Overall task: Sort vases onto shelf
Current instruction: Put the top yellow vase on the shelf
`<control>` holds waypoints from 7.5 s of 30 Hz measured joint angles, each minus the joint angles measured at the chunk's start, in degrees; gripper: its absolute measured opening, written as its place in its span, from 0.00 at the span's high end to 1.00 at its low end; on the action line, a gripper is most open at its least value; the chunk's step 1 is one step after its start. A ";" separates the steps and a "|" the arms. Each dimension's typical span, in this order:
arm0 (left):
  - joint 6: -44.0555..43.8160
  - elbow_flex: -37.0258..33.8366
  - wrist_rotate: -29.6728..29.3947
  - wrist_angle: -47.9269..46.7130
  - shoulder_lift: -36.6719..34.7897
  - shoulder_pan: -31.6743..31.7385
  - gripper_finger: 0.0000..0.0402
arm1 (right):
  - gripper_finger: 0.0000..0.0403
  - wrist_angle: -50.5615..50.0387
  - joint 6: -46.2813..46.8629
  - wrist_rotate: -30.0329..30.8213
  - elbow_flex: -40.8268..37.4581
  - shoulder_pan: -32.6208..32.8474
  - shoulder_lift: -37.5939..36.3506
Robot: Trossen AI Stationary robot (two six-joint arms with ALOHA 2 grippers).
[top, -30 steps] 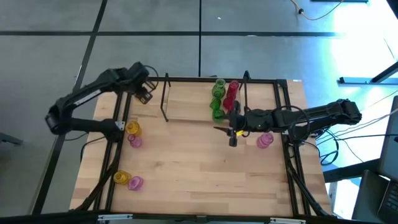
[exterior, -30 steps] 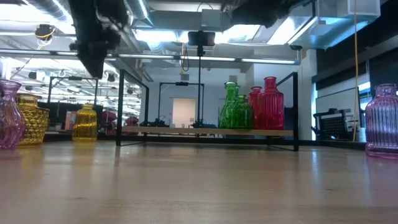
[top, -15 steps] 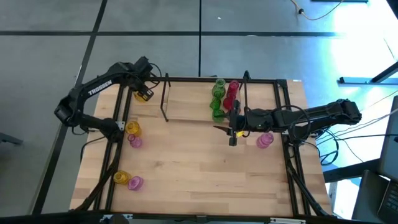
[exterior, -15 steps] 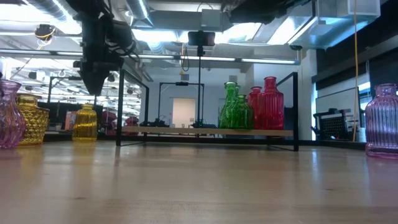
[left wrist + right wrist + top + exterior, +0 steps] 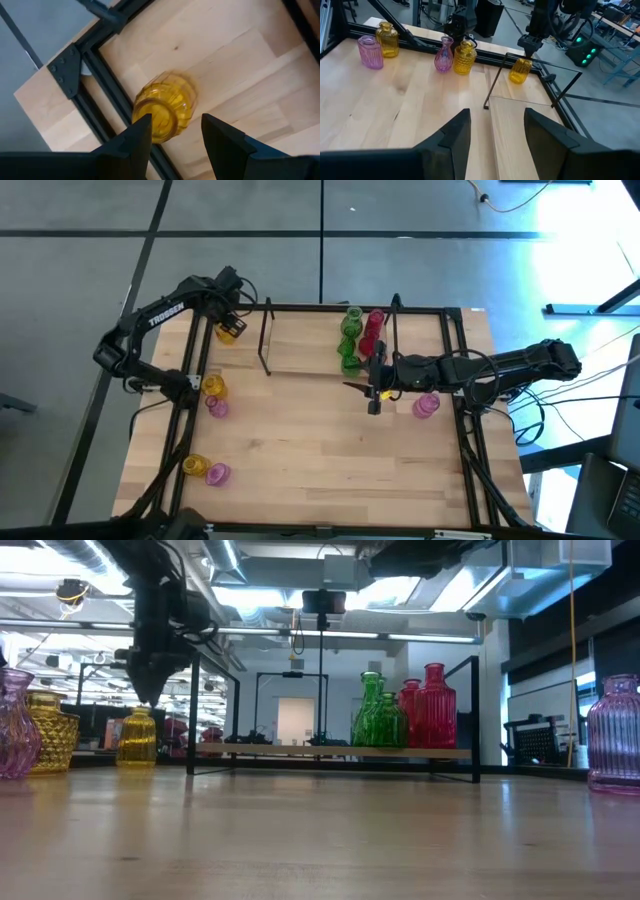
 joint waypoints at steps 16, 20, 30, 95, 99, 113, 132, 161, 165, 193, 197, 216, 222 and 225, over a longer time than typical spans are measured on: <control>0.98 -0.81 2.65 -0.16 5.07 1.07 0.59 | 0.59 0.09 -1.30 0.00 0.02 0.00 0.00; 1.95 -0.80 2.58 -0.15 7.18 1.05 0.64 | 0.59 0.09 -1.33 0.00 0.02 0.00 0.00; 4.80 -0.62 2.47 -0.45 7.36 0.94 0.85 | 0.59 0.07 -1.36 0.00 0.02 -0.01 0.00; -7.42 32.26 13.59 -10.65 21.11 -60.34 0.90 | 0.59 -0.02 -1.36 -0.02 0.04 0.00 0.00; -5.52 32.26 15.78 -8.74 26.05 -61.16 0.90 | 0.59 -0.04 -1.36 -0.02 0.04 0.00 0.00; -4.90 32.28 16.49 -5.69 33.38 -63.58 0.86 | 0.59 0.00 -1.36 -0.02 0.04 0.00 0.00; -7.46 33.57 12.16 -5.17 32.62 -63.84 0.71 | 0.59 0.02 -1.33 -0.04 0.04 0.00 0.00; -9.40 15.17 5.92 13.90 17.97 -68.32 0.71 | 0.59 0.26 -0.87 -0.02 0.04 0.00 0.00; -9.30 14.78 6.26 16.10 17.97 -68.31 0.71 | 0.59 0.20 -0.87 -0.02 0.04 0.00 0.00; -8.09 11.93 6.84 20.09 19.68 -67.31 0.89 | 0.59 0.09 -0.87 -0.02 0.04 0.00 0.00; -7.88 11.98 5.92 20.40 20.18 -67.26 0.89 | 0.59 0.06 -0.87 0.00 0.04 0.00 0.00; -5.69 15.57 2.50 17.18 20.65 -67.12 0.98 | 0.59 0.06 -0.88 -0.02 0.04 0.00 0.00; -4.60 20.45 -3.34 11.91 20.59 -66.99 0.98 | 0.59 0.02 -0.87 0.00 0.04 0.04 -0.02; -3.24 23.23 -5.71 9.81 20.58 -66.57 0.99 | 0.59 -1.43 -0.75 0.00 0.04 0.07 -1.21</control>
